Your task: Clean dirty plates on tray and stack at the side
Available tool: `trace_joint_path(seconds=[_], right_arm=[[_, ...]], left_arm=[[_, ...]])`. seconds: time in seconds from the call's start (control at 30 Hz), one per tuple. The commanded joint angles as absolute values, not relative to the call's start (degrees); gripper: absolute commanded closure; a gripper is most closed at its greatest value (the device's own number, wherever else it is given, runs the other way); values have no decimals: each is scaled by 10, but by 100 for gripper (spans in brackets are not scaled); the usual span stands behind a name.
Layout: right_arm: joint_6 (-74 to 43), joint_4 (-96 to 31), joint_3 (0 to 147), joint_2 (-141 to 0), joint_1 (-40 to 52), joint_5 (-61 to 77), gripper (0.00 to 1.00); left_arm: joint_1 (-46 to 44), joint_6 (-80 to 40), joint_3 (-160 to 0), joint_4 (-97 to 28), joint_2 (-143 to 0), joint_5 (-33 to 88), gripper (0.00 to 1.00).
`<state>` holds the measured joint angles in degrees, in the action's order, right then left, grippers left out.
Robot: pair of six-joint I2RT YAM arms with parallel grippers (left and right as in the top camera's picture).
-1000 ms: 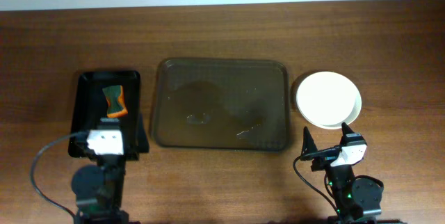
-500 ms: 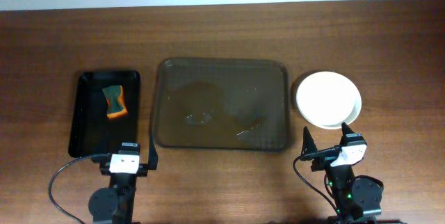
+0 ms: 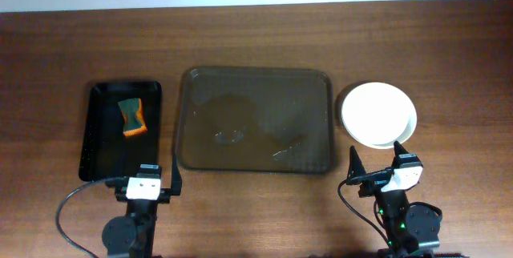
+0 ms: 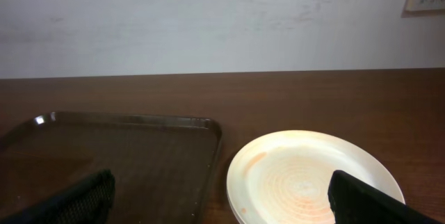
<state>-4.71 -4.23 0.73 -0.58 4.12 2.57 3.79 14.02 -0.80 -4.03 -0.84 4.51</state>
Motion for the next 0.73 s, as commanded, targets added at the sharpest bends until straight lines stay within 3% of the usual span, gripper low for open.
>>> trace_joint_path(seconds=[0.0,0.7], right_arm=[[-49,-43,3,-2,45,23,2],[-49,-43,3,-2,45,23,2]], left_arm=[[35,151,-5,-41,-3,48,1],[35,151,-5,-41,-3,48,1]])
